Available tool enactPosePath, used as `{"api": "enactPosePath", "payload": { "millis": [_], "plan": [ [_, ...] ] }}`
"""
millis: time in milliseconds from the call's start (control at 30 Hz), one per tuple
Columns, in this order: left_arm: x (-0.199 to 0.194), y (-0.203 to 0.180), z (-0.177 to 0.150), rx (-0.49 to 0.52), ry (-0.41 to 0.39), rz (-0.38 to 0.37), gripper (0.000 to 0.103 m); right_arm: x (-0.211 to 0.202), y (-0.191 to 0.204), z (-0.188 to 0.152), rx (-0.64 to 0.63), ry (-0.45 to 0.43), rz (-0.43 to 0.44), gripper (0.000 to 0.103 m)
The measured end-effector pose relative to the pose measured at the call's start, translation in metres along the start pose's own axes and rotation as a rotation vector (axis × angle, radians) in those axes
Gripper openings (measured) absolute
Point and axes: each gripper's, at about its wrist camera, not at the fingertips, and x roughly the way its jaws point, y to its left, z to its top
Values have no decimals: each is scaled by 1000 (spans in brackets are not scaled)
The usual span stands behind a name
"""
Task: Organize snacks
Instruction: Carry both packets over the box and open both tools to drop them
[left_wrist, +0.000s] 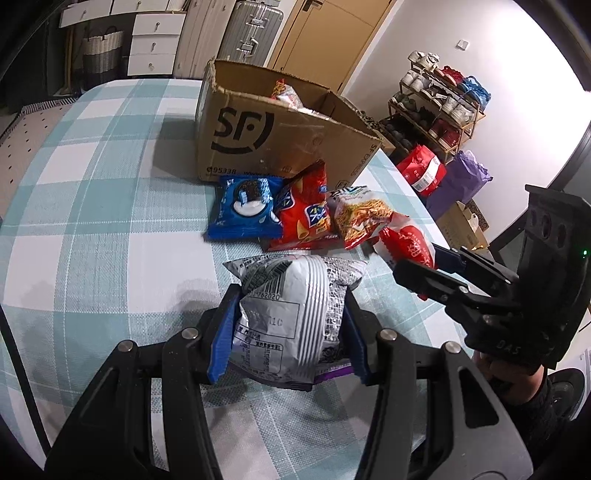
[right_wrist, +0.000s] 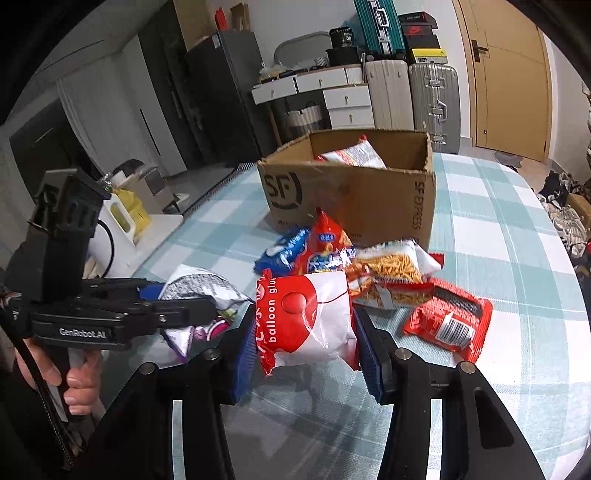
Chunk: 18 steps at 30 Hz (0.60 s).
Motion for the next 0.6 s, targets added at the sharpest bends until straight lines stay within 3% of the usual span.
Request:
{"api": "enactPosePath", "payload": {
  "millis": [600],
  "plan": [
    [-23,-22,72,54,-71,12,48,-24,-3,53,-1,-87,37,49]
  ]
}}
